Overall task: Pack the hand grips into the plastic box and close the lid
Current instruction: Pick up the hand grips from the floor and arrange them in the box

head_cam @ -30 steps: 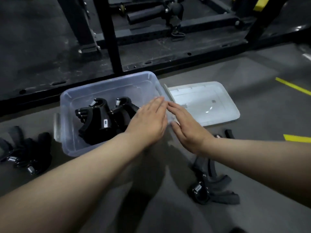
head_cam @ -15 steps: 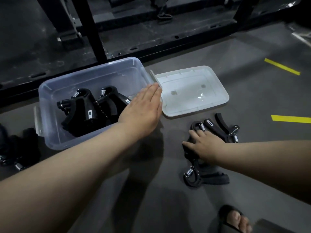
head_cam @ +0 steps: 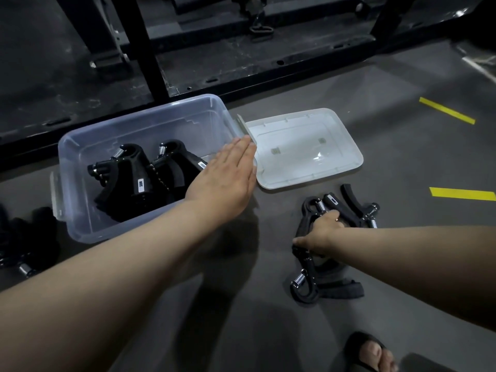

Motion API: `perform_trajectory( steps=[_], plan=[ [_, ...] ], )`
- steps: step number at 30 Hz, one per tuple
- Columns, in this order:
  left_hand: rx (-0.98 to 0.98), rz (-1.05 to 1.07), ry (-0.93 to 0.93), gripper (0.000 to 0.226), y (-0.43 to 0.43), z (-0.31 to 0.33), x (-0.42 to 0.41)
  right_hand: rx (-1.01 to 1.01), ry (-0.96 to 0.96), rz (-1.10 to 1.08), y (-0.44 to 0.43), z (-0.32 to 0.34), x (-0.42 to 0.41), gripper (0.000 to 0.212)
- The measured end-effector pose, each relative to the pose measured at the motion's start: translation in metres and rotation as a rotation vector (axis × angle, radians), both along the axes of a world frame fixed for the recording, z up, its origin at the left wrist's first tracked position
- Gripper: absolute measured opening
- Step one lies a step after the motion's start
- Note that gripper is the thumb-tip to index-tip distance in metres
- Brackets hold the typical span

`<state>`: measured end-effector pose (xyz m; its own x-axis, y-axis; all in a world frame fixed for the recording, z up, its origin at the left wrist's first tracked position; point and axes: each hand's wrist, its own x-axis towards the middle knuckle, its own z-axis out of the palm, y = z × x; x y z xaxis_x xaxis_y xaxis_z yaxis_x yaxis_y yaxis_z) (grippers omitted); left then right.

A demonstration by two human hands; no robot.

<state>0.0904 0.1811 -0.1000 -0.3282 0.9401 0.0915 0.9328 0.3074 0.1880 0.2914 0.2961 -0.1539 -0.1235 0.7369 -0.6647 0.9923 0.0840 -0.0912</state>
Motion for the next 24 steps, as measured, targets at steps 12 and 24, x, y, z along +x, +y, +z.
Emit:
perform_trajectory(
  steps=[12,24],
  plan=[
    [-0.007,-0.013,-0.029,0.057,-0.002,0.005,0.0,-0.084,0.468,-0.303,-0.004,0.004,-0.007,0.02],
    [0.05,-0.013,-0.19,0.055,-0.006,0.012,-0.004,-0.069,1.056,-0.199,0.008,0.085,-0.038,0.032]
  ],
)
